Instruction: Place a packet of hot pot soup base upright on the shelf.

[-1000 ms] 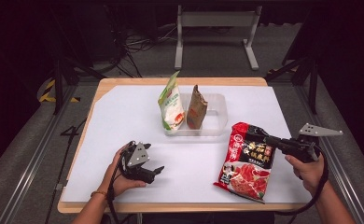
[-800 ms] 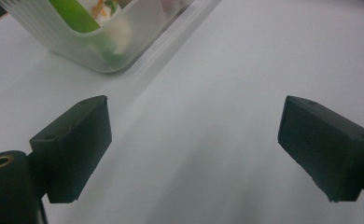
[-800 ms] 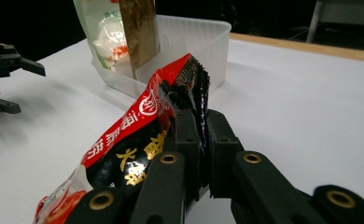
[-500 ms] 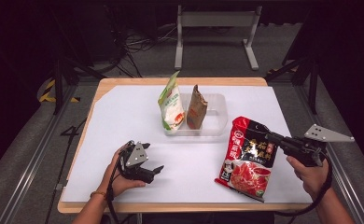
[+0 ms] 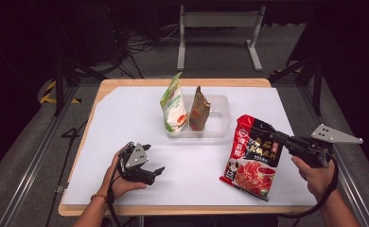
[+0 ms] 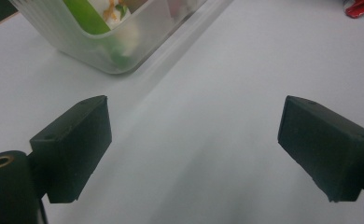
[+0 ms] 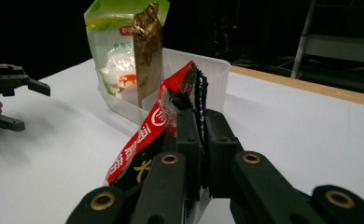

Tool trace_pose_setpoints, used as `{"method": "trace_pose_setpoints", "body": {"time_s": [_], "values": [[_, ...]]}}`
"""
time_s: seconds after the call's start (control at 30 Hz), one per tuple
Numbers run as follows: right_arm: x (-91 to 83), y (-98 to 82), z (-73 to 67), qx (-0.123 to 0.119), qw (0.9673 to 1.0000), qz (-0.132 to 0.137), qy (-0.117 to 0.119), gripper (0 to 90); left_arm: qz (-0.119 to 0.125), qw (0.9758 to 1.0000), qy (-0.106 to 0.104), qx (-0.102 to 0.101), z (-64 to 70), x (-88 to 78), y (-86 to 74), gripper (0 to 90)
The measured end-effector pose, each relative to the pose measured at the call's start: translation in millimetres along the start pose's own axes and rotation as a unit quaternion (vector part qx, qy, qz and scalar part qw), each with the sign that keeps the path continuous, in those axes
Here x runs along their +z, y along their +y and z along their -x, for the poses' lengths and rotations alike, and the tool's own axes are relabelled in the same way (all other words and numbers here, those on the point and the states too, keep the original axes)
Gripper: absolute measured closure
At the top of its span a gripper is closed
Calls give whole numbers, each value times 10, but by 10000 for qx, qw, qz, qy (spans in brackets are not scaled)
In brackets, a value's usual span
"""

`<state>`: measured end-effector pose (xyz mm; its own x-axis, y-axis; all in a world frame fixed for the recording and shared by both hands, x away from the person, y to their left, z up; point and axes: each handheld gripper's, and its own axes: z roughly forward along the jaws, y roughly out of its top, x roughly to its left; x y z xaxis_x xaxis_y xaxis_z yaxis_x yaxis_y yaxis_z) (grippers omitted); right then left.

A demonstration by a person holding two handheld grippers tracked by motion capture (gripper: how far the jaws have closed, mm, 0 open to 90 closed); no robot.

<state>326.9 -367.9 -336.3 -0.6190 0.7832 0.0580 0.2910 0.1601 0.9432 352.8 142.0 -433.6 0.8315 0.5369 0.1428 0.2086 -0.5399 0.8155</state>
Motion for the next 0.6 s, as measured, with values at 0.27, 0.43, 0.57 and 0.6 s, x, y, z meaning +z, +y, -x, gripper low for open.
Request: {"method": "trace_pose_setpoints", "body": {"time_s": [0.27, 0.43, 0.57, 0.6], "values": [[-11, 96, -59, -159, 9998, 145, 1, 863, 19, 10000, 28, -58, -3, -31, -15, 104], [-8, 162, -85, -245, 9995, 208, -38, 864, 50, 9999, 35, -116, -23, -41, -27, 104], [0, 208, -119, -301, 9993, 227, -63, 865, 68, 9999, 46, -150, -31, -43, -28, 104], [0, 208, -119, -301, 9993, 227, -63, 865, 68, 9999, 46, -150, -31, -43, -28, 104]]}}
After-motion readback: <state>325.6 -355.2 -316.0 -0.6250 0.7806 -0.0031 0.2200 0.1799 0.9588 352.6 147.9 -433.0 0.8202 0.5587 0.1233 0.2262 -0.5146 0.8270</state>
